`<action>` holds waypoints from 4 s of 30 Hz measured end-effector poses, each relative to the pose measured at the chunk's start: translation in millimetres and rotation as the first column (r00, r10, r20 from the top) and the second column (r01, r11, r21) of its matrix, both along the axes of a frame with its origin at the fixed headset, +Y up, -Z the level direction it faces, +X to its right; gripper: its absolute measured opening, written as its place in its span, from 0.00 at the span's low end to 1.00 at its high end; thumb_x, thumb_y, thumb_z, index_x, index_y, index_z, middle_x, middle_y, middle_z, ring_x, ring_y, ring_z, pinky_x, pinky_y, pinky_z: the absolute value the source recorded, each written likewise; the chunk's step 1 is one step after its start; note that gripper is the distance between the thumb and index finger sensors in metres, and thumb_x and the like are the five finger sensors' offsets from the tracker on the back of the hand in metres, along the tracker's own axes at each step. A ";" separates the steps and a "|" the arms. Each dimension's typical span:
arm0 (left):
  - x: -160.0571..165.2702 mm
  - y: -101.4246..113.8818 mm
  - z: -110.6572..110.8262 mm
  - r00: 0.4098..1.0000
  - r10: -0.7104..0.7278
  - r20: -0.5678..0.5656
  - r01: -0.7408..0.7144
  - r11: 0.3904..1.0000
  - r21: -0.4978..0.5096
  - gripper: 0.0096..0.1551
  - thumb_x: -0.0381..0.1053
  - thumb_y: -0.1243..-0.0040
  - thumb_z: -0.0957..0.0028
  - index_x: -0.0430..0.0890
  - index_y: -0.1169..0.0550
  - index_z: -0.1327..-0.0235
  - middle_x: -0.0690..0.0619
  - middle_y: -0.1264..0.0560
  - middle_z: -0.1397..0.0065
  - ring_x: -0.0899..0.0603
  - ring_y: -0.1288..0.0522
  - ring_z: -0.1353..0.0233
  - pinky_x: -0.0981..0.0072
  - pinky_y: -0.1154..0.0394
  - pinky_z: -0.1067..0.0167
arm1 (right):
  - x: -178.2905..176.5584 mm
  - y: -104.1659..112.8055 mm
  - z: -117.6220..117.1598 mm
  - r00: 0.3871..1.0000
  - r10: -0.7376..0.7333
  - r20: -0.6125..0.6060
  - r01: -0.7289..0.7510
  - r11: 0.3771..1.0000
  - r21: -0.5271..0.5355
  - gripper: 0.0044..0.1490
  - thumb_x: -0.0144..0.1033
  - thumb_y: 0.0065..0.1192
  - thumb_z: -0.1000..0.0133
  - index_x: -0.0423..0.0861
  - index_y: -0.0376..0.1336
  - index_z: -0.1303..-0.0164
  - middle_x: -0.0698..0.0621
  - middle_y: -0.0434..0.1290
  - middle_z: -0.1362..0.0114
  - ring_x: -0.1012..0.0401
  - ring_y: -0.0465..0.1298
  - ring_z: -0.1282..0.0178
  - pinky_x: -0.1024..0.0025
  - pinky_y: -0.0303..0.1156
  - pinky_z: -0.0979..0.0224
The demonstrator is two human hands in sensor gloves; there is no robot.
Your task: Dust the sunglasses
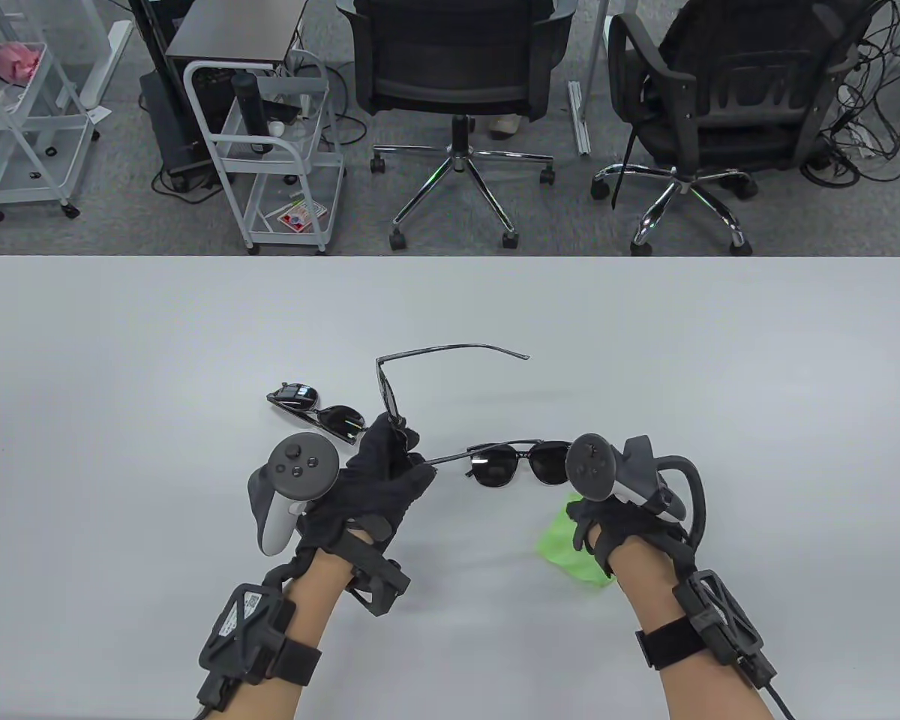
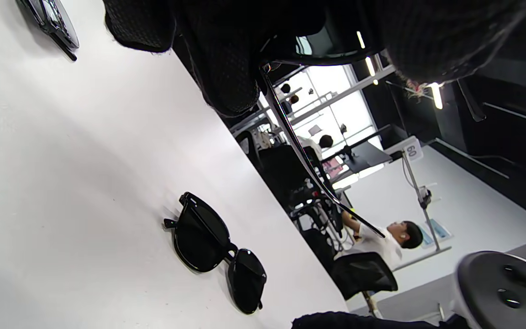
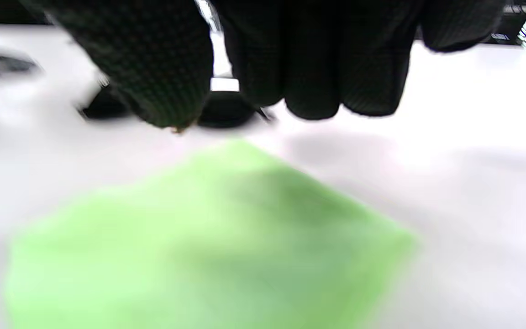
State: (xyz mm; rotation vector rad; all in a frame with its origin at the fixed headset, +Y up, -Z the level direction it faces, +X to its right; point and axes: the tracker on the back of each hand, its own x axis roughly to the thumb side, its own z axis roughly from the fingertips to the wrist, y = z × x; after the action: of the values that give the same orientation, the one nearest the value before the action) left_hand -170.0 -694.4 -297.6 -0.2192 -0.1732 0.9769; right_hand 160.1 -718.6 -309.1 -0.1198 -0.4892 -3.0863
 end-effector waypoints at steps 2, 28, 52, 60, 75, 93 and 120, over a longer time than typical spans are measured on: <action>2.3 1.3 1.8 1.000 -0.021 0.008 0.021 1.000 0.012 0.58 0.73 0.39 0.63 0.54 0.48 0.23 0.59 0.37 0.21 0.50 0.21 0.25 0.46 0.33 0.24 | 2.4 -10.8 -0.5 0.999 0.037 0.008 -0.036 0.998 -0.057 0.44 0.52 0.76 0.54 0.36 0.69 0.34 0.36 0.74 0.30 0.37 0.75 0.36 0.33 0.64 0.35; 40.8 24.2 24.8 0.758 -0.637 -0.138 0.626 0.651 0.429 0.57 0.72 0.35 0.66 0.56 0.44 0.24 0.61 0.34 0.22 0.49 0.20 0.27 0.44 0.34 0.24 | -9.0 17.4 16.7 0.267 -0.956 0.122 0.963 0.271 0.016 0.26 0.46 0.78 0.54 0.43 0.73 0.51 0.44 0.82 0.42 0.49 0.88 0.48 0.43 0.76 0.38; 49.8 34.4 35.5 0.796 -0.583 -0.163 0.581 0.661 0.475 0.57 0.74 0.37 0.67 0.56 0.41 0.23 0.59 0.28 0.26 0.49 0.16 0.31 0.46 0.32 0.25 | -29.8 33.6 20.9 -0.183 -0.967 -0.175 0.954 -0.131 -0.271 0.34 0.14 0.67 0.52 0.53 0.69 0.36 0.56 0.79 0.32 0.55 0.81 0.30 0.46 0.67 0.25; 62.1 36.4 41.3 0.766 -0.601 -0.227 0.620 0.598 0.507 0.57 0.74 0.35 0.68 0.53 0.38 0.24 0.58 0.26 0.28 0.49 0.14 0.33 0.48 0.30 0.27 | -46.8 35.2 37.8 -0.138 -0.963 -0.230 0.990 -0.134 -0.031 0.41 0.35 0.81 0.53 0.48 0.63 0.29 0.50 0.72 0.29 0.51 0.77 0.32 0.43 0.64 0.25; 68.3 50.7 54.1 0.668 -0.622 -0.409 0.714 0.380 0.589 0.56 0.74 0.29 0.68 0.57 0.35 0.25 0.61 0.27 0.28 0.48 0.18 0.30 0.45 0.32 0.27 | -36.3 34.5 47.3 -0.011 -0.967 -0.256 0.972 -0.071 0.225 0.28 0.48 0.66 0.46 0.44 0.73 0.41 0.45 0.78 0.35 0.48 0.81 0.39 0.40 0.67 0.30; 76.3 44.9 49.6 0.570 -0.701 -0.429 0.738 0.207 0.642 0.56 0.69 0.24 0.69 0.60 0.37 0.25 0.63 0.29 0.27 0.51 0.22 0.28 0.43 0.36 0.24 | -22.7 18.8 23.9 -0.006 -0.993 -0.121 0.959 -0.040 0.282 0.24 0.53 0.74 0.53 0.47 0.78 0.57 0.51 0.86 0.54 0.57 0.88 0.58 0.48 0.76 0.36; 66.3 44.1 18.1 0.589 -0.730 -0.348 0.741 0.316 0.592 0.57 0.70 0.24 0.70 0.61 0.37 0.25 0.64 0.28 0.28 0.53 0.20 0.32 0.46 0.33 0.24 | -27.7 15.3 -10.2 -0.021 -0.995 -0.100 0.997 -0.014 -0.073 0.32 0.30 0.72 0.50 0.41 0.68 0.34 0.43 0.76 0.33 0.48 0.80 0.38 0.38 0.66 0.31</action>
State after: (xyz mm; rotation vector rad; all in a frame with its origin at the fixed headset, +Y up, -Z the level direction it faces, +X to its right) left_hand -103.6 -650.4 -279.6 0.4131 -0.3764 -0.0947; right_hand 132.4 -703.3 -319.3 -1.2723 -0.4601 -4.4574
